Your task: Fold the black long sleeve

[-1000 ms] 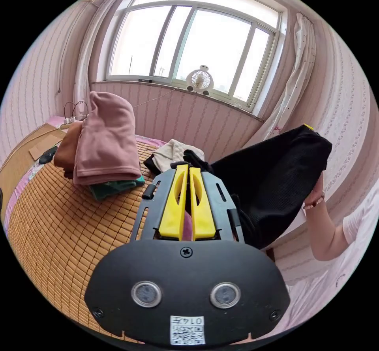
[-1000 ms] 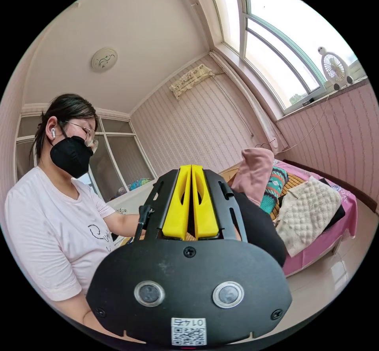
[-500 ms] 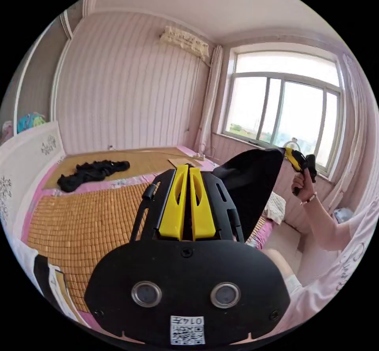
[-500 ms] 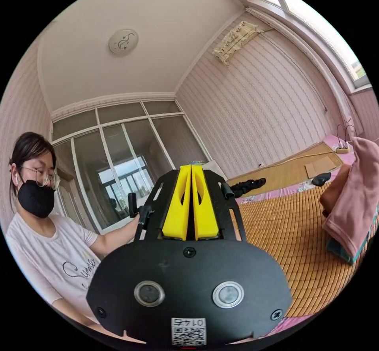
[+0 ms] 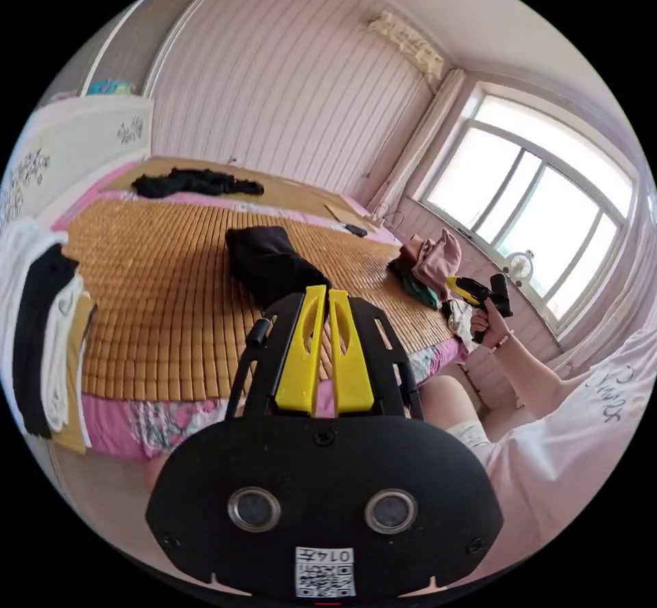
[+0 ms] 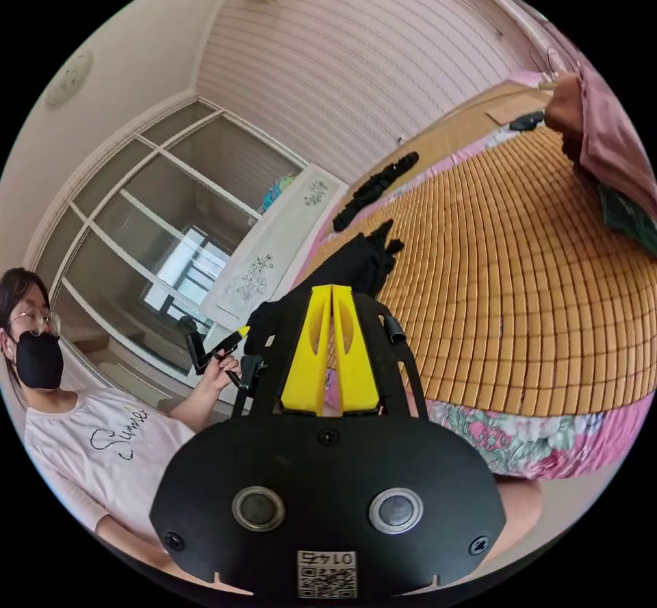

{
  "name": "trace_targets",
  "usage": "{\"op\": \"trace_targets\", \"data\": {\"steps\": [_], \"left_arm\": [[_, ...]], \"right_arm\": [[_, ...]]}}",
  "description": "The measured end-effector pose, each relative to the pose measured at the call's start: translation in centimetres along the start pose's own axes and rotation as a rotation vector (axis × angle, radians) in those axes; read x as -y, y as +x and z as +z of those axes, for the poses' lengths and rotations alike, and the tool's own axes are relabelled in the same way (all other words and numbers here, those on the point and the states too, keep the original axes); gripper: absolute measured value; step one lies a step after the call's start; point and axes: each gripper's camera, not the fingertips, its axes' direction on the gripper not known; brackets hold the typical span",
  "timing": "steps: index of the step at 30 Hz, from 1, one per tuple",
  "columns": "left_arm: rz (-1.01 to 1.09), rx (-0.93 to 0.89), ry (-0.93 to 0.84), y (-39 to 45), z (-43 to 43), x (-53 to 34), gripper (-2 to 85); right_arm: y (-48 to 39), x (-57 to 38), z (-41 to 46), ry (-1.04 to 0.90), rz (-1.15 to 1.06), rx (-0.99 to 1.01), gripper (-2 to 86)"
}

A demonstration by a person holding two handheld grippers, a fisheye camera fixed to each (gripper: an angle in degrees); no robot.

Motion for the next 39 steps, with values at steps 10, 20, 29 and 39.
{"op": "trace_targets", "data": {"steps": [10,20,29,39], "left_arm": [[0.019,-0.305,0.217,-6.1,-8.5,-4.2,-1.0],[-0.184,0.006,0.2,-15.5,-12.1,-4.1,-1.0],[-0.217,0.021,0.121,-18.6,-11.6,-2.7,-1.0],[0.058,-0.112,-0.165,-14.6,-4.2,0.0,-1.0]], "right_arm": [[2.2,0.6,23.5,-0.39,-0.003,-0.253,8.3],[3.0,7.2,38.1,-0.485,-0.104,-0.489,9.8],[5.3,10.3,40.2,-0.548,-0.05,-0.413,2.2],[7.8,4.4,16.7,-0.147,0.039,-0.495,1.0]]}}
